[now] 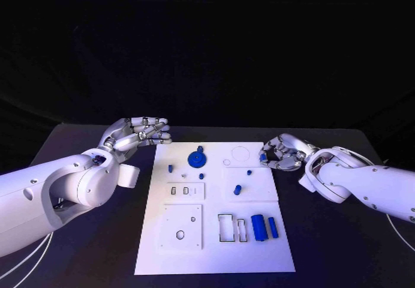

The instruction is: Assemble the parts on the task board

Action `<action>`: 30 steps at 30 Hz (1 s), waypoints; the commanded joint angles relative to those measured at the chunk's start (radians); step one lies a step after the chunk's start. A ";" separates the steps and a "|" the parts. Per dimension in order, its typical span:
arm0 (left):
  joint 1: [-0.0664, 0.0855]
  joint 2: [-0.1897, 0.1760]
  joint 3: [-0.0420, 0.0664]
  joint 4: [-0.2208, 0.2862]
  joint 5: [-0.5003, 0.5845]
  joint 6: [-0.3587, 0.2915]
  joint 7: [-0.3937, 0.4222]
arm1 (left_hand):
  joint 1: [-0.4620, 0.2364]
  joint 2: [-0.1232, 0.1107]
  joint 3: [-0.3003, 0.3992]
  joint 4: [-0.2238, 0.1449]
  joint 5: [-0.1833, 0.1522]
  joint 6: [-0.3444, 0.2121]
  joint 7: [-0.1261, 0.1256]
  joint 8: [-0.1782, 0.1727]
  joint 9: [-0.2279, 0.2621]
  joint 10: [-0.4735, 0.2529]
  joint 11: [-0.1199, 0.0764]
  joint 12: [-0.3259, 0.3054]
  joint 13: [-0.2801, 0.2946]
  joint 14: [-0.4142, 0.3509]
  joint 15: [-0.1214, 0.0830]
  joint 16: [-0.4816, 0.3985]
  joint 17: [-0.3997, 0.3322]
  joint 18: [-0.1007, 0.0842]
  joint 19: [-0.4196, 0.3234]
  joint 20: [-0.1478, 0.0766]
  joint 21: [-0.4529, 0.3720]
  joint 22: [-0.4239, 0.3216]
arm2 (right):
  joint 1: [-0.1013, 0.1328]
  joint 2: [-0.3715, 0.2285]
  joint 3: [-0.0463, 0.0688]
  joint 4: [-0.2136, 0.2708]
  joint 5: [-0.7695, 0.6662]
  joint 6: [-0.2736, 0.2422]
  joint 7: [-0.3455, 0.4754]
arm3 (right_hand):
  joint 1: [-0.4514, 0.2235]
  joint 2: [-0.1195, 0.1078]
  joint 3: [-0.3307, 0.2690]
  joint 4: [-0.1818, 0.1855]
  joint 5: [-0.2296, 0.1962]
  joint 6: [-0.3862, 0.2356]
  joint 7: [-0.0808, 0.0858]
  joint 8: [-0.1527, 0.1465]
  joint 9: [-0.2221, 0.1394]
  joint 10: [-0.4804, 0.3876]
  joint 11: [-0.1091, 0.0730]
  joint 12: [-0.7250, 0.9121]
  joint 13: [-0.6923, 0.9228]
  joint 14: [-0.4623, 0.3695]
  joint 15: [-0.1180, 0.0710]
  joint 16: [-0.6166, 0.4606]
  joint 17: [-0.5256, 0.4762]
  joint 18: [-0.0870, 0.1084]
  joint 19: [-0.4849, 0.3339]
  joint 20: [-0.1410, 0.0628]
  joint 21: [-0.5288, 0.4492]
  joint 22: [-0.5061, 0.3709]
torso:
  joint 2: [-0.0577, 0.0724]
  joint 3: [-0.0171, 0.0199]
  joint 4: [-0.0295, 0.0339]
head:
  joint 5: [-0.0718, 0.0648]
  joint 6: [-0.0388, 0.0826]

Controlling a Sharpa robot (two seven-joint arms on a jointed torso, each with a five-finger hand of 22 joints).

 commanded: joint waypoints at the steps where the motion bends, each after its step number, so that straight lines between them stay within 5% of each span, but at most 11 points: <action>1: 0.000 0.001 0.001 0.000 -0.004 0.017 0.006 | 0.003 0.002 0.003 -0.002 -0.003 -0.005 0.043 -0.007 -0.001 0.002 0.004 -0.005 0.001 0.000 0.005 -0.005 0.001 0.004 0.000 0.004 -0.007 -0.001 | -0.001 0.001 0.000 0.001 0.001 -0.043 0.014 | 0.000 0.017 0.006 -0.002 -0.002 0.012 -0.010 0.026 0.026 0.000 -0.008 0.004 0.116 0.098 -0.008 -0.001 0.228 -0.006 0.001 -0.009 0.004 0.102 | -0.001 0.0004 -0.0005 | 0.002 0.000; 8: 0.000 0.000 0.000 -0.001 -0.004 0.016 0.006 | 0.003 0.002 0.003 -0.002 -0.003 -0.005 0.043 -0.007 -0.001 0.002 0.004 -0.005 0.001 0.000 0.005 -0.005 0.001 0.004 0.000 0.004 -0.007 -0.001 | 0.004 -0.016 0.000 0.065 0.002 -0.068 -0.040 | -0.011 0.011 0.015 -0.012 -0.004 0.000 -0.009 0.034 0.030 -0.002 -0.008 0.001 0.114 0.098 -0.009 -0.001 0.228 -0.007 0.004 -0.011 0.009 0.108 | -0.002 -0.0004 -0.0015 | 0.007 0.004; 21: 0.000 0.007 0.000 -0.010 -0.004 0.014 0.004 | -0.001 0.002 0.006 -0.007 -0.003 -0.005 0.043 -0.008 -0.001 0.004 0.004 -0.009 0.001 0.001 0.005 -0.010 0.006 0.004 0.000 0.005 -0.007 -0.003 | 0.021 0.006 0.000 0.312 -0.103 -0.114 -0.261 | -0.023 0.012 0.038 -0.029 0.001 -0.014 -0.007 0.044 0.035 -0.006 -0.006 -0.007 0.106 0.097 -0.008 -0.003 0.221 -0.010 0.009 -0.011 0.016 0.116 | -0.013 -0.0063 -0.0030 | 0.034 -0.005; 30: 0.000 0.022 -0.001 -0.025 -0.004 0.016 0.005 | -0.001 0.002 0.006 -0.007 -0.003 -0.005 0.043 -0.008 -0.001 0.005 0.004 -0.009 0.001 0.001 0.005 -0.010 0.007 0.004 0.000 0.005 -0.007 -0.003 | 0.021 0.114 -0.007 0.342 -0.183 -0.110 -0.324 | -0.028 0.010 0.040 -0.030 0.001 -0.014 -0.007 0.046 0.036 -0.006 -0.006 -0.008 0.106 0.096 -0.008 -0.004 0.218 -0.010 0.010 -0.011 0.017 0.117 | -0.025 -0.0128 -0.0095 | 0.060 -0.017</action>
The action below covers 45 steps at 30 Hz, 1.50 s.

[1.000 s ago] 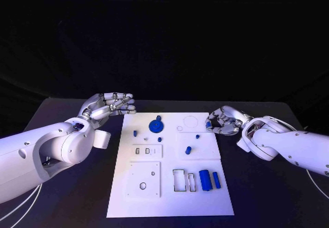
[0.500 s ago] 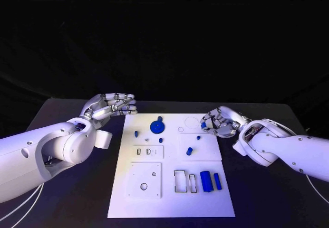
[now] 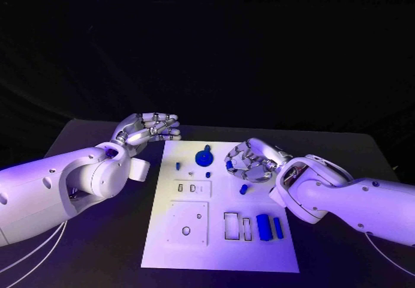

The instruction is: Assemble the parts on the task board

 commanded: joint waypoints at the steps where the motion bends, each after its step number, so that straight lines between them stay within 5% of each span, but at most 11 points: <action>1: 0.000 0.007 0.000 -0.005 -0.003 0.016 0.006 | -0.001 0.002 0.002 -0.002 -0.003 -0.005 0.043 -0.002 -0.001 0.005 0.004 -0.004 0.001 0.001 0.005 -0.003 0.001 0.004 0.000 0.005 -0.007 -0.001 | -0.003 0.034 -0.004 -0.003 -0.089 -0.006 -0.067 | -0.010 -0.002 0.006 -0.002 0.002 -0.006 0.000 0.046 0.036 -0.002 -0.003 -0.003 0.106 0.094 -0.003 -0.004 0.217 -0.010 0.011 -0.004 0.005 0.118 | -0.008 -0.0040 -0.0032 | 0.011 -0.007; 14: 0.001 0.030 0.000 -0.021 -0.003 0.022 0.003 | -0.004 0.002 0.002 -0.002 -0.003 -0.005 0.043 -0.002 -0.001 0.005 0.004 -0.004 0.001 0.001 0.005 -0.004 0.002 0.004 -0.001 0.005 -0.007 -0.001 | -0.034 0.197 -0.013 -0.076 -0.156 0.022 -0.122 | -0.022 -0.005 0.010 -0.003 0.001 -0.010 0.001 0.048 0.037 -0.004 -0.002 -0.006 0.103 0.093 -0.003 -0.005 0.214 -0.010 0.011 -0.004 0.004 0.117 | -0.011 -0.0098 -0.0007 | 0.026 -0.016; 20: 0.001 0.034 0.000 -0.017 -0.004 0.025 0.001 | -0.005 0.001 0.001 -0.002 -0.003 -0.005 0.044 -0.002 -0.001 0.005 0.004 -0.005 0.001 0.001 0.005 -0.005 0.003 0.004 -0.001 0.005 -0.007 -0.002 | -0.058 0.235 -0.014 -0.105 -0.187 0.031 -0.136 | -0.032 -0.008 0.012 -0.004 0.001 -0.011 0.000 0.052 0.039 -0.003 -0.003 -0.005 0.104 0.093 -0.003 -0.005 0.215 -0.010 0.012 -0.004 0.006 0.120 | -0.009 -0.0078 -0.0030 | 0.029 -0.016; 45: 0.001 0.030 0.000 -0.011 -0.004 0.028 -0.003 | -0.007 0.001 0.001 -0.001 -0.004 -0.005 0.044 -0.002 -0.001 0.005 0.004 -0.005 0.001 0.001 0.005 -0.006 0.003 0.004 -0.001 0.005 -0.007 -0.002 | -0.094 0.267 -0.014 -0.136 -0.248 0.043 -0.181 | -0.068 -0.023 0.013 0.001 0.000 -0.019 0.000 0.059 0.040 -0.001 -0.003 -0.005 0.104 0.093 -0.003 -0.005 0.215 -0.012 0.017 -0.004 0.011 0.126 | -0.010 -0.0067 -0.0019 | 0.041 -0.036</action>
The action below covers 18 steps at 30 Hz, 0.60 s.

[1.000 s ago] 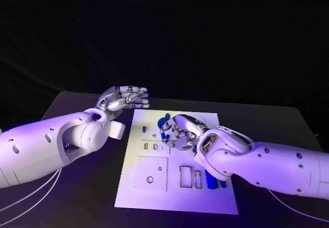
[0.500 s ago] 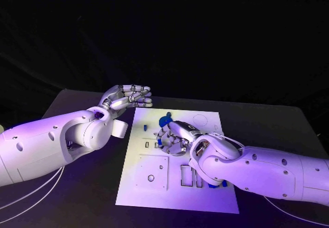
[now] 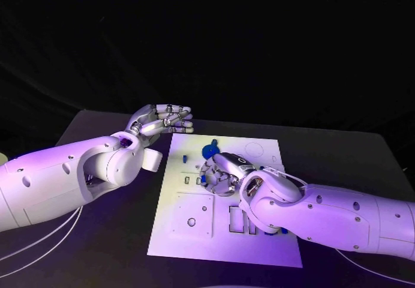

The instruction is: Assemble the parts on the task board

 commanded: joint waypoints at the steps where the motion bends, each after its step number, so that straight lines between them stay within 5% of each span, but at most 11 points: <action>1: 0.001 0.000 0.001 0.003 -0.004 0.019 0.003 | -0.007 0.001 0.001 -0.001 -0.004 -0.005 0.044 -0.003 -0.001 0.005 0.004 -0.005 0.001 0.001 0.005 -0.006 0.001 0.004 -0.001 0.005 -0.004 -0.001 | -0.001 0.000 0.000 -0.002 -0.026 0.017 -0.020 | -0.009 0.002 0.003 0.002 0.001 0.002 -0.003 0.002 0.039 -0.001 -0.003 -0.005 0.105 0.093 -0.003 -0.005 0.215 -0.012 0.017 -0.004 0.003 0.125 | 0.000 -0.0001 -0.0010 | 0.001 -0.002; 18: 0.001 -0.001 0.001 0.004 -0.004 0.019 0.002 | -0.007 0.001 0.001 -0.001 -0.004 -0.005 0.044 -0.003 -0.001 0.005 0.004 -0.005 0.001 0.001 0.005 -0.006 0.001 0.004 -0.001 0.005 -0.004 -0.001 | -0.005 0.012 -0.002 -0.020 -0.067 0.019 -0.018 | -0.028 -0.019 0.000 0.003 0.001 -0.004 -0.002 0.005 0.038 -0.001 -0.002 -0.005 0.105 0.093 -0.003 -0.006 0.213 -0.013 0.019 -0.004 0.006 0.129 | -0.001 -0.0014 -0.0007 | 0.001 -0.003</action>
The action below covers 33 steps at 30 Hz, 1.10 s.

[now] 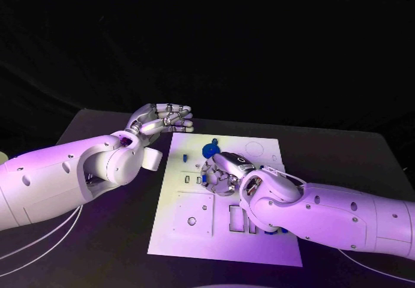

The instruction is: Assemble the parts on the task board

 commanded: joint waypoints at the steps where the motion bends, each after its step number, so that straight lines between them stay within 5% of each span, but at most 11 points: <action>1: 0.001 0.000 0.001 0.003 -0.004 0.017 0.004 | -0.007 0.001 0.001 -0.001 -0.004 -0.005 0.044 -0.003 -0.001 0.005 0.004 -0.005 0.001 0.001 0.006 -0.006 0.001 0.004 -0.001 0.005 -0.004 -0.001 | -0.002 0.002 0.000 -0.002 -0.028 0.011 -0.006 | -0.008 0.001 0.000 0.003 0.001 -0.003 -0.004 0.004 0.000 -0.001 -0.002 -0.005 0.105 0.093 -0.003 -0.006 0.213 -0.013 0.019 -0.004 0.002 0.129 | 0.000 0.0001 -0.0007 | 0.000 0.001; 14: 0.001 -0.001 0.001 0.003 -0.004 0.018 0.003 | -0.007 0.001 0.001 -0.001 -0.004 -0.005 0.044 -0.003 -0.001 0.005 0.004 -0.005 0.001 0.001 0.006 -0.006 0.001 0.004 -0.001 0.005 -0.004 -0.001 | -0.002 0.001 -0.001 -0.004 -0.034 0.029 -0.008 | -0.014 -0.012 -0.001 0.002 0.001 -0.010 -0.002 0.003 -0.003 -0.003 -0.001 -0.008 0.102 0.093 -0.002 -0.006 0.213 -0.012 0.018 -0.003 0.000 0.128 | 0.001 0.0008 -0.0004 | -0.001 0.001; 15: 0.001 -0.001 0.001 0.003 -0.004 0.018 0.003 | -0.007 0.001 0.001 -0.001 -0.004 -0.005 0.044 -0.003 -0.001 0.005 0.004 -0.005 0.001 0.001 0.006 -0.006 0.001 0.004 -0.001 0.005 -0.004 -0.001 | -0.003 0.001 -0.001 -0.004 -0.034 0.031 -0.008 | -0.018 -0.013 -0.006 0.003 -0.103 -0.012 -0.006 0.004 -0.003 -0.003 0.002 -0.009 0.101 0.093 -0.002 -0.006 0.212 -0.013 0.017 0.000 -0.002 0.127 | 0.001 0.0009 -0.0005 | -0.001 0.001; 33: 0.001 -0.003 0.001 0.003 -0.004 0.019 0.001 | -0.011 0.002 0.001 -0.001 -0.003 -0.005 0.044 -0.003 -0.001 0.005 0.005 -0.008 0.001 0.001 0.006 -0.009 0.004 0.004 -0.002 0.006 -0.004 -0.003 | -0.003 -0.001 -0.001 -0.002 -0.037 0.028 -0.009 | -0.025 -0.027 -0.011 0.003 -0.105 -0.037 0.008 -0.006 -0.012 -0.016 0.008 -0.025 0.087 0.092 0.005 -0.008 0.208 -0.011 0.015 0.002 -0.007 0.124 | 0.001 0.0008 -0.0006 | -0.002 0.000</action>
